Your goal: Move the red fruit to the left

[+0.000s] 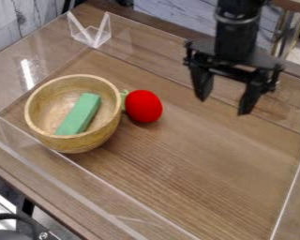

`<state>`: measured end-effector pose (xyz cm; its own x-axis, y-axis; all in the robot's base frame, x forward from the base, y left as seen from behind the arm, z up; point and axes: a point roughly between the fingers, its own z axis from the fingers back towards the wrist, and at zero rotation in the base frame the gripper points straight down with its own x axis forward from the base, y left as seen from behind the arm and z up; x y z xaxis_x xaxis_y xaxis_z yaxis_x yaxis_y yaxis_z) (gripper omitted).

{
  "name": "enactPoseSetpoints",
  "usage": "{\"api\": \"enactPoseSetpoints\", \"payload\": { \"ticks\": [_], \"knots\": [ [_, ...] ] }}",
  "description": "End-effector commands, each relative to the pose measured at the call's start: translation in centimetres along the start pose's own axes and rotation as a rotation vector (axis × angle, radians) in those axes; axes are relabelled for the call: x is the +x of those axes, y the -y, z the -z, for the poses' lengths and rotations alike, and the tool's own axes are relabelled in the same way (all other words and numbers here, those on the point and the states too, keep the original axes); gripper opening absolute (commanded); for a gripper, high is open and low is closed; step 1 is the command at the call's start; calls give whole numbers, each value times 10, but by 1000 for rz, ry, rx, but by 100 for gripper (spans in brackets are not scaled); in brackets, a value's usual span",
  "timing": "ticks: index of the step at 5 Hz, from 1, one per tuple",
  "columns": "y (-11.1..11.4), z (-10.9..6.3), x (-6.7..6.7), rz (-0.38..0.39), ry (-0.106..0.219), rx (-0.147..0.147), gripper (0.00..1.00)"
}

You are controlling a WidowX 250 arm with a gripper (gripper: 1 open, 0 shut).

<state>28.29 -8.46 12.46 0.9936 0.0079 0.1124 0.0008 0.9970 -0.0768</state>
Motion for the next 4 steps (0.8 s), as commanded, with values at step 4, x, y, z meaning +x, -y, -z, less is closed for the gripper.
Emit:
{"api": "enactPoseSetpoints", "payload": {
  "ticks": [4],
  "knots": [
    [7, -12, 2, 69, 9, -35, 100]
  ]
}}
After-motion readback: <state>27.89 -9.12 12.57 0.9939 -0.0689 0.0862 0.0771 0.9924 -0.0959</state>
